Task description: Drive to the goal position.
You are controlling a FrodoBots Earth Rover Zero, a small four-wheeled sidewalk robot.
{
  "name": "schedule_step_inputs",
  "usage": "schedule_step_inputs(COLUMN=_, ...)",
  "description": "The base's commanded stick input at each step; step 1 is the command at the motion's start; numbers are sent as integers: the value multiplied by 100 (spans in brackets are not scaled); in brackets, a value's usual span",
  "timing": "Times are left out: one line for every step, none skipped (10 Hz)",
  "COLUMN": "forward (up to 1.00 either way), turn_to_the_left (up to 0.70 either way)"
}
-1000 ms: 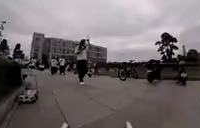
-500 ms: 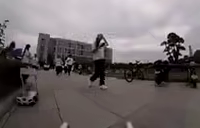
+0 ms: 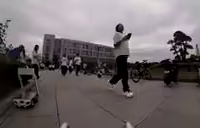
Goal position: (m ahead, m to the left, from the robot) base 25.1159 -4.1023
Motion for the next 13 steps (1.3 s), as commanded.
schedule_step_inputs(forward=45, turn_to_the_left=27)
schedule_step_inputs(forward=45, turn_to_the_left=27)
schedule_step_inputs(forward=45, turn_to_the_left=27)
schedule_step_inputs(forward=45, turn_to_the_left=27)
schedule_step_inputs(forward=45, turn_to_the_left=27)
schedule_step_inputs(forward=45, turn_to_the_left=27)
schedule_step_inputs(forward=45, turn_to_the_left=27)
schedule_step_inputs(forward=45, turn_to_the_left=27)
schedule_step_inputs(forward=45, turn_to_the_left=27)
schedule_step_inputs(forward=45, turn_to_the_left=27)
schedule_step_inputs(forward=45, turn_to_the_left=27)
schedule_step_inputs(forward=45, turn_to_the_left=27)
schedule_step_inputs(forward=45, turn_to_the_left=27)
